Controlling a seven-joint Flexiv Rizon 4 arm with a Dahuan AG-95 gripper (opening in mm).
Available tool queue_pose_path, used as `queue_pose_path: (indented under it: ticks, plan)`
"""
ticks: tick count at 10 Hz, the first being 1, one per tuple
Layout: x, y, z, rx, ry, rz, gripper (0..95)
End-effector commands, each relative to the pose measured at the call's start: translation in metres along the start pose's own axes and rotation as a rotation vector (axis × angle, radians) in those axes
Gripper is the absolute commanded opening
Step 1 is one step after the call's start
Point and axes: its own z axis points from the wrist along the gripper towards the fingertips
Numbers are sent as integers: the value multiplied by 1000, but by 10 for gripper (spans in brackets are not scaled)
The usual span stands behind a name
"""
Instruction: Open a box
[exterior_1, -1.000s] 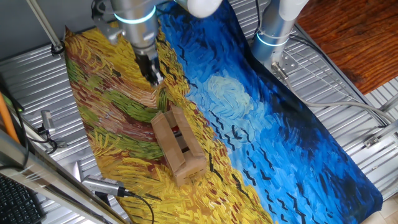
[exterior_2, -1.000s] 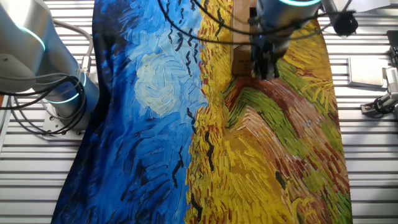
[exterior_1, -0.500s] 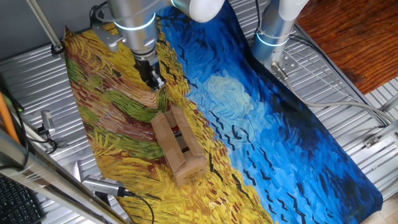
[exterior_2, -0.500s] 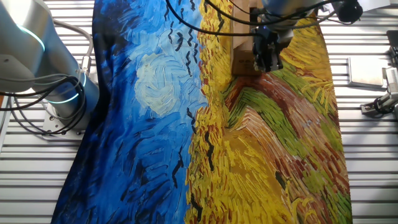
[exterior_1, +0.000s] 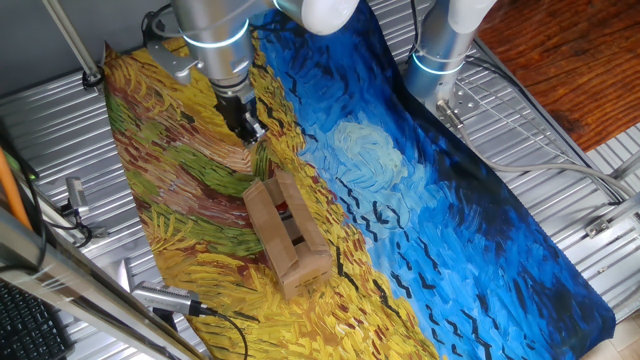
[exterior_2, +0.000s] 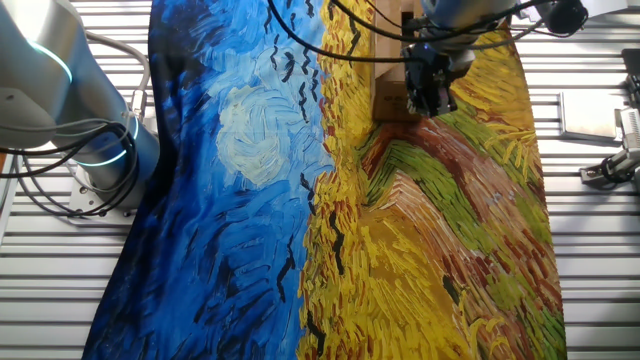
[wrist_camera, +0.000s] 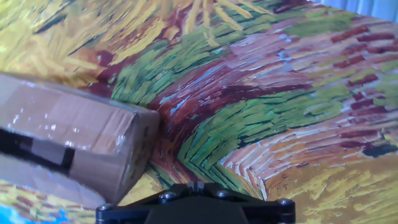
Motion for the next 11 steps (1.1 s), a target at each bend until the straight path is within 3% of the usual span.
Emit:
queue_pose_path:
  ticks: [1, 2, 7, 11]
  plan:
    - [0, 0, 0, -33, -14, -37, 0]
    - [0, 0, 0, -38, -23, -47, 0]
    - [0, 0, 0, -57, -14, -247, 0]
    - [0, 0, 0, -62, -6, -245, 0]
